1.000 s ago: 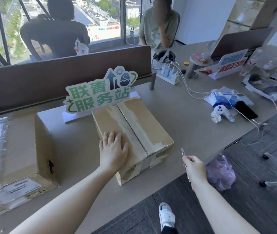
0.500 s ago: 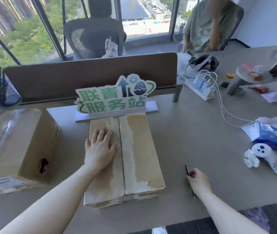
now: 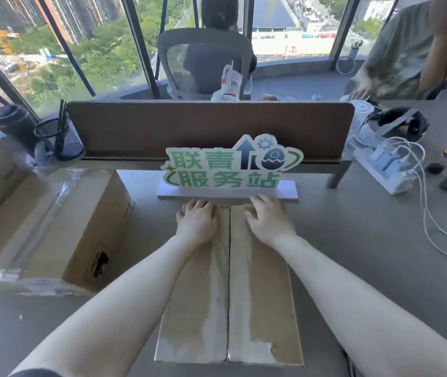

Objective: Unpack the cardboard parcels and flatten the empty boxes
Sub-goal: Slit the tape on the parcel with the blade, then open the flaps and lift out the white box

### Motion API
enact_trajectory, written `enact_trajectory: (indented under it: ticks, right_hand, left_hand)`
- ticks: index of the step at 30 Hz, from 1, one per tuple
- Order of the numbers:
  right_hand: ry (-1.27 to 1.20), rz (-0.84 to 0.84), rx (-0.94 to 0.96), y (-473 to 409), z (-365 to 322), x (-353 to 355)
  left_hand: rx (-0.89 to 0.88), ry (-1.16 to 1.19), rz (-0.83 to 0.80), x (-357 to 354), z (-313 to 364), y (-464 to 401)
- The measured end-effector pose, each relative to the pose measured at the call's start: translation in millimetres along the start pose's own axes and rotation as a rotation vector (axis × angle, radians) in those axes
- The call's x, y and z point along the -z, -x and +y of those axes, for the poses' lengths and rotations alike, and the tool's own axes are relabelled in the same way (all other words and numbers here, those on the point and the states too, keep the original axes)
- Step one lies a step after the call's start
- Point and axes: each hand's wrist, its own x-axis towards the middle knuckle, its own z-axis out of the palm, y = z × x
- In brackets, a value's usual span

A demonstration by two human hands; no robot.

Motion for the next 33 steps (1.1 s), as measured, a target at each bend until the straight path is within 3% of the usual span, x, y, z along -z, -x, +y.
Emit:
enact_trajectory:
  ticks: [2, 7, 13, 15, 18, 22, 25, 29, 32, 33]
  right_hand:
    - [0.050, -0.062, -0.045, -16.9, -6.2, -7.5]
    - [-0.117, 0.129, -0.075, -24.3, 0.2, -28.7]
    - [-0.299, 0.168, -0.128, -33.7, -5.9, -22.2]
    - [-0.508, 0.186, -0.164, -31.5, -8.7, -10.8]
    - [-0.896, 0.209, -0.187, -24.7, -2.1, 18.4]
    - [-0.974, -0.010, -0.156, -7.0, 24.1, 69.7]
    - [-0.583, -0.135, -0.196, 5.0, 53.7, 100.7]
    - [-0.118, -0.025, -0.355, 27.7, 88.4, 99.2]
    - [0.034, -0.018, -0.367, 45.8, 97.3, 63.4]
    - [0.018, -0.041, -0.360, 52.6, 91.8, 48.8]
  left_hand:
    - [0.028, 0.033, 0.019, -2.0, -1.6, -7.6]
    - [0.001, 0.188, 0.153, -12.4, -13.1, -11.2]
    - [0.050, 0.373, 0.172, -5.2, -7.4, -20.8]
    - [0.059, 0.525, 0.149, 1.6, -10.8, -22.7]
    - [0.040, 0.935, 0.066, 23.0, -23.3, -16.6]
    - [0.035, 1.250, -0.066, 75.1, -45.0, -5.9]
    - [0.070, 1.013, -0.192, 104.6, -79.4, 0.7]
    - [0.063, 0.390, -0.008, 100.5, -127.4, 6.4]
    - [-0.004, -0.132, 0.021, 63.2, -136.3, 16.1]
    - [-0.033, -0.170, -0.020, 47.7, -133.6, 16.7]
